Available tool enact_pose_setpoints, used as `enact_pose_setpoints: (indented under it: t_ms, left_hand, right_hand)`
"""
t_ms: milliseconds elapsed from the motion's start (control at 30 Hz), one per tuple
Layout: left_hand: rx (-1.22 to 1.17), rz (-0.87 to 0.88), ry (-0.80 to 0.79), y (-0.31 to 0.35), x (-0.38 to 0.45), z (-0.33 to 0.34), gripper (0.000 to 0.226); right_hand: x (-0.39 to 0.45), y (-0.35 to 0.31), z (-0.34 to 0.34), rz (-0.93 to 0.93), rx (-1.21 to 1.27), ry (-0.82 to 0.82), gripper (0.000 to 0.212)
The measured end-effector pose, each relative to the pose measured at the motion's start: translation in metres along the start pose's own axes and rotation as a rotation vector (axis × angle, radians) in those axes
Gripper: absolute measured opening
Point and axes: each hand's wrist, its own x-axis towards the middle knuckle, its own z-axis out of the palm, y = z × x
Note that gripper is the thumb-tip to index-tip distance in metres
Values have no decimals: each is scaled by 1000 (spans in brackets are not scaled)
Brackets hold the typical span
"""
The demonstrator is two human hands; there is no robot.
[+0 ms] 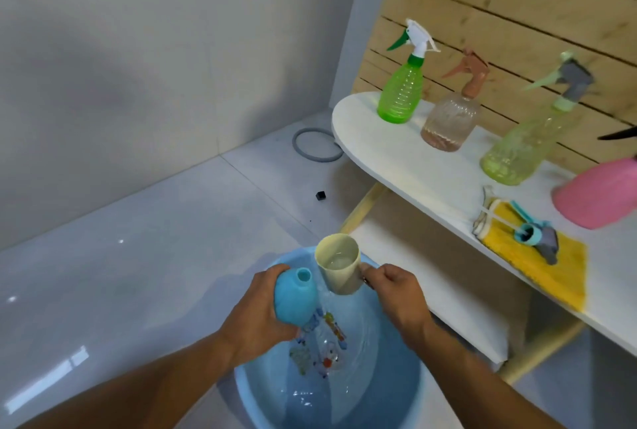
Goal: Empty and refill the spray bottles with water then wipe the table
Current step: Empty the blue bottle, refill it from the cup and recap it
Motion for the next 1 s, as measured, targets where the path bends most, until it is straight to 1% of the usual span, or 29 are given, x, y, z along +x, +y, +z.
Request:
enact_pose_setpoints:
  t_ms: [100,200,400,533,667,867,1000]
  left_hand:
    - [68,-19,6,18,4,2,105]
    - [120,-50,0,26,5,4,107]
    - [169,-91,6,35,4,5,110]
    - [195,-72,11,41,3,6,109]
    - [193,-63,9,46,4,6,108]
    - [171,-38,23,47,6,6,106]
    - [156,-27,32,46,7,7,106]
  right_hand:
    - [-8,-15,-17,-88,-20,15,51]
    - [-16,-28,-31,-158,-63,39,50]
    - [-31,-47,-47,-260,-167,87,45]
    - [-39,-56,-51,-317,-258,112,39]
    - [-44,-62,-51,-368,-346,142,38]
    - [-47,-70,-53,-497,-435,209,36]
    - [-50,-75,-53,-535,-500,239,38]
